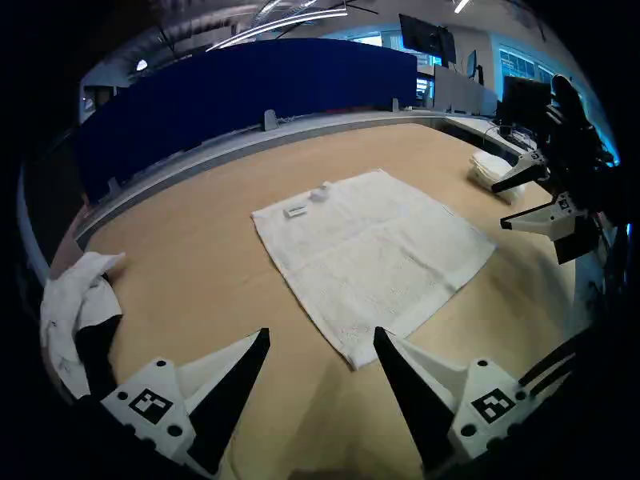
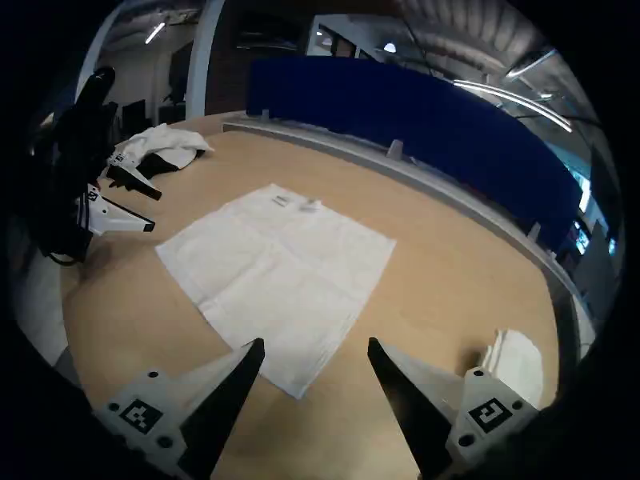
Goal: Fold towel
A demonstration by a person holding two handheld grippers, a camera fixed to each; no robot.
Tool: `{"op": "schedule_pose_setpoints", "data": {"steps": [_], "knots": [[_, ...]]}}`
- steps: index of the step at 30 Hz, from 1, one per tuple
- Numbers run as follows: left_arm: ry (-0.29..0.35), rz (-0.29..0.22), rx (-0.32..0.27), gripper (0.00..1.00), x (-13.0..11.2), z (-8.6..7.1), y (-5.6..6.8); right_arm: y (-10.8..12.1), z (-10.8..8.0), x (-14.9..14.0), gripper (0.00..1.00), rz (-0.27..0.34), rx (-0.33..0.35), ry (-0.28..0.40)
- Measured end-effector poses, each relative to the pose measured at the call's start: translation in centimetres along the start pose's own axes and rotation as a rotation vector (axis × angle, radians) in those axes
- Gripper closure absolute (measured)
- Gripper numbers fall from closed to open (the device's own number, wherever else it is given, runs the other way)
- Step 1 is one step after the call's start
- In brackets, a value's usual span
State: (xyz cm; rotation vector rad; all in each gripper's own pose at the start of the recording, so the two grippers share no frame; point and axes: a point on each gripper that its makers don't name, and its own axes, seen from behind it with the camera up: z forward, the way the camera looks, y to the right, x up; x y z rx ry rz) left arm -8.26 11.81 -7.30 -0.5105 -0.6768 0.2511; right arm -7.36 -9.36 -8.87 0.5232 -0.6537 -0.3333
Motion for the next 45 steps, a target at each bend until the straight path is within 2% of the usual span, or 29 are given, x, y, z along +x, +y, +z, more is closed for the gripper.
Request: {"op": "schedule_pose_setpoints", "data": {"steps": [3, 15, 28, 35, 39, 45], "knots": [[-0.019, 0.009, -0.019, 0.03, -0.8, 0.5, 0.6, -0.3, 0.3, -1.3, 0.0, 0.003, 0.011, -0.027], [-0.057, 0.042, -0.05, 0.03, -2.2, 2.0, 1.6, -0.7, 0.7, -3.6, 0.02, 0.007, 0.024, -0.081], [-0.101, 0.026, -0.085, 0.04, -3.3, 2.9, 2.9, -1.4, 1.6, -5.4, 0.08, 0.045, 0.059, -0.123], [-0.12, 0.022, -0.093, 0.04, -3.4, 2.9, 3.1, -2.0, 1.9, -5.9, 0.22, 0.057, 0.087, -0.144], [-0.14, 0.026, -0.098, 0.08, -3.4, 2.9, 3.2, -2.2, 2.0, -5.8, 0.29, 0.062, 0.092, -0.146], [-0.152, 0.051, -0.116, 0.28, -3.4, 3.0, 4.0, -2.7, 2.0, -5.7, 0.45, 0.069, 0.117, -0.154]]}}
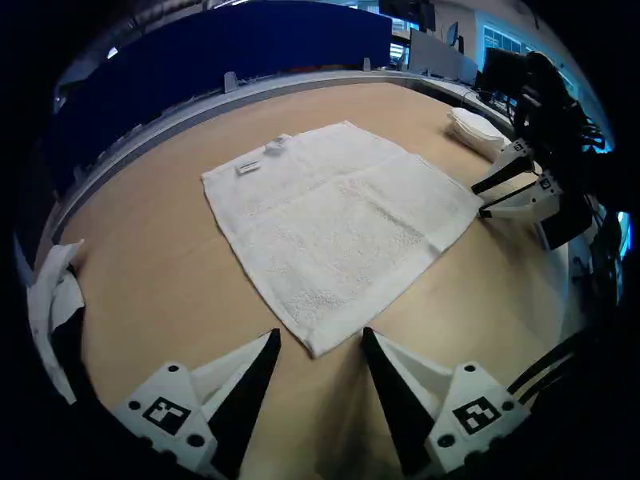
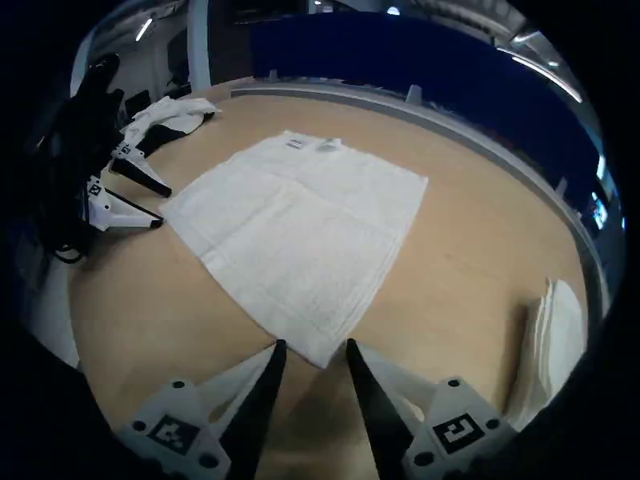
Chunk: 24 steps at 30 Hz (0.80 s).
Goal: Fold towel
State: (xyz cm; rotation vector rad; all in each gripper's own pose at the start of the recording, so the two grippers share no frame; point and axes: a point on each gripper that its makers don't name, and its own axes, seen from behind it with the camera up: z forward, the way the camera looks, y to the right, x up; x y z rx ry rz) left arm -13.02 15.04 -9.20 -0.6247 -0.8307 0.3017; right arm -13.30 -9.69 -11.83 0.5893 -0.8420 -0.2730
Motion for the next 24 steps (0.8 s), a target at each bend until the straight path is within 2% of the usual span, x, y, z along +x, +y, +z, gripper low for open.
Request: {"op": "schedule_pose_setpoints", "data": {"steps": [5, 11, 14, 18, 24], "knots": [[-0.003, -0.001, -0.004, 0.35, -0.04, 0.2, 0.28, -0.1, -0.16, -0.05, 0.52, 0.006, 0.004, -0.001], [-0.017, -0.001, -0.009, 0.47, -0.17, -0.01, 0.21, 0.33, -0.17, -0.02, 0.7, 0.031, -0.009, 0.0], [-0.021, -0.001, -0.007, 0.51, -0.23, -0.02, 0.17, 0.52, -0.17, -0.02, 0.75, 0.041, -0.013, -0.002], [-0.029, -0.013, 0.012, 0.78, -0.26, -0.15, -0.21, 0.56, -0.19, -0.02, 0.77, 0.043, -0.013, -0.007], [-0.034, -0.013, 0.012, 0.87, -0.29, -0.29, -0.05, 0.32, -0.23, 0.11, 0.8, 0.029, -0.008, -0.01]]}}
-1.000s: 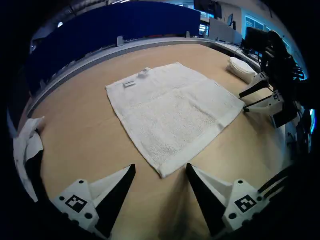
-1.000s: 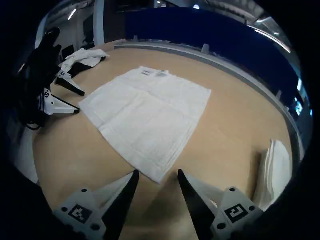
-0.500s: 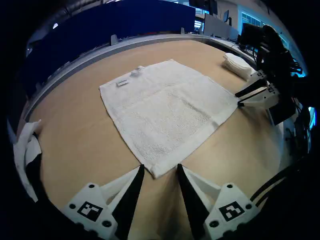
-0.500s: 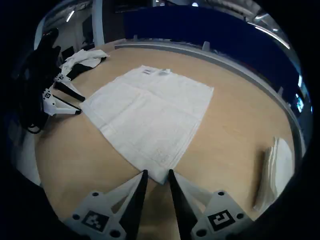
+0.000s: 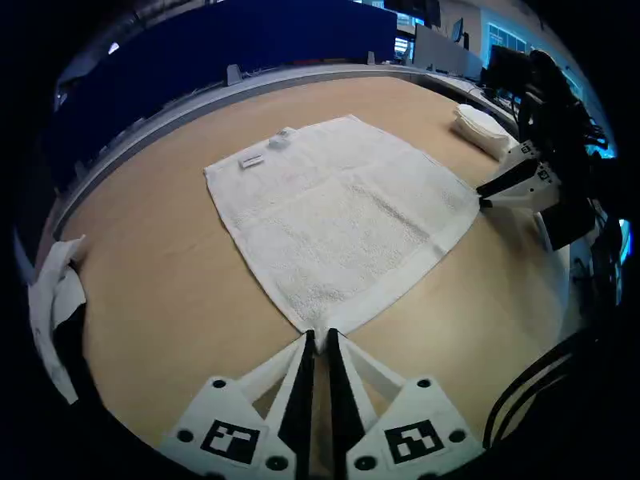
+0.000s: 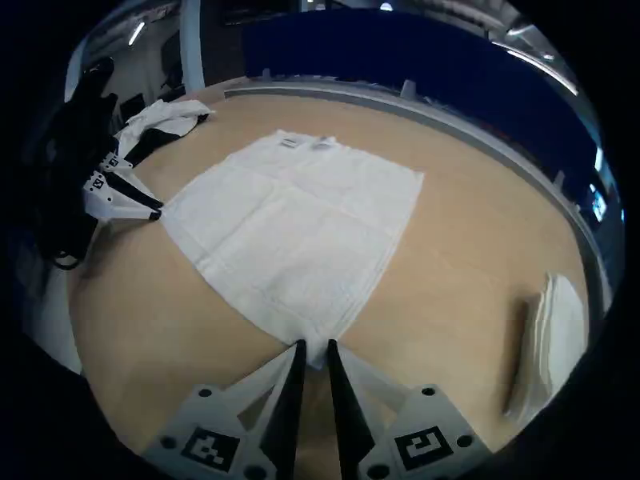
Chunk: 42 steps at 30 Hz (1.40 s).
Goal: Fold towel
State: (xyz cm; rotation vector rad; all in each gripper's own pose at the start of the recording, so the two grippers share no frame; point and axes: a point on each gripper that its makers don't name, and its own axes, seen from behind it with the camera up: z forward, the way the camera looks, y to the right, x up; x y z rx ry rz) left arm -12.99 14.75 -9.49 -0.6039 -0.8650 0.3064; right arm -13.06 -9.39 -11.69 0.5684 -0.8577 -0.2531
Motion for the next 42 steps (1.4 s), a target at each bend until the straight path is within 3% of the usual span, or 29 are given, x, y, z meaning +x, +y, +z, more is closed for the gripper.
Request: {"op": "schedule_pose_setpoints", "data": {"steps": [15, 30, 42], "knots": [[0.03, -0.028, -0.009, 0.9, 0.9, -0.9, 0.1, 0.3, -1.0, 2.0, 0.81, 0.016, 0.01, 0.043], [0.104, -0.087, 0.029, 0.9, 5.0, -6.0, -0.8, 0.2, -5.9, 8.0, 0.81, 0.012, -0.01, 0.158], [0.146, -0.147, 0.029, 0.9, 7.6, -9.9, -0.3, -0.2, -9.9, 10.4, 0.81, 0.024, -0.012, 0.208]]}}
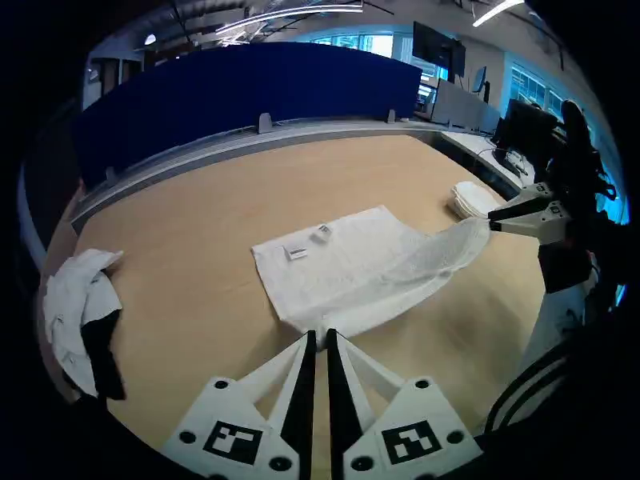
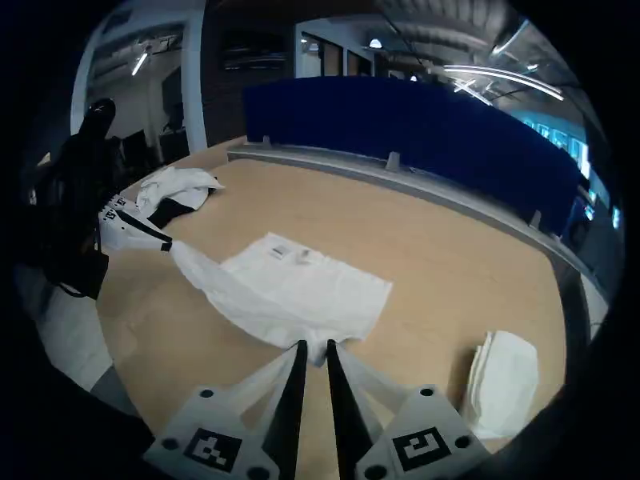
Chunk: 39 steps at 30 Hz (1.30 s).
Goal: Fold towel
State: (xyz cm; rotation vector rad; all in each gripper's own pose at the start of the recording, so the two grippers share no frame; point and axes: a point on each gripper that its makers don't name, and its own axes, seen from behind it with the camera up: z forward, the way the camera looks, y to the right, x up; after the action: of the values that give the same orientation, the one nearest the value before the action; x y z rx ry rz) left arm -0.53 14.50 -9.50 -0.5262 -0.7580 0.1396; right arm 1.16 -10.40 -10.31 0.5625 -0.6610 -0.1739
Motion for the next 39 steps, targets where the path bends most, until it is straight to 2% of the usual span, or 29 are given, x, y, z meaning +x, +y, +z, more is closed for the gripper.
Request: {"op": "schedule_pose_setpoints", "data": {"steps": [6, 24, 39], "knots": [[0.0, -0.006, 0.002, 0.9, -0.1, -0.3, 0.2, -0.3, -0.5, 0.2, 0.81, 0.011, 0.007, 0.004], [0.001, -0.012, 0.01, 0.9, 0.4, 0.8, -0.4, 0.4, 0.6, 0.0, 0.82, 0.001, 0.006, -0.011], [0.005, -0.008, 0.028, 0.9, 2.2, 4.0, -2.3, 3.1, 4.0, 0.9, 0.82, 0.014, -0.008, -0.023]]}}
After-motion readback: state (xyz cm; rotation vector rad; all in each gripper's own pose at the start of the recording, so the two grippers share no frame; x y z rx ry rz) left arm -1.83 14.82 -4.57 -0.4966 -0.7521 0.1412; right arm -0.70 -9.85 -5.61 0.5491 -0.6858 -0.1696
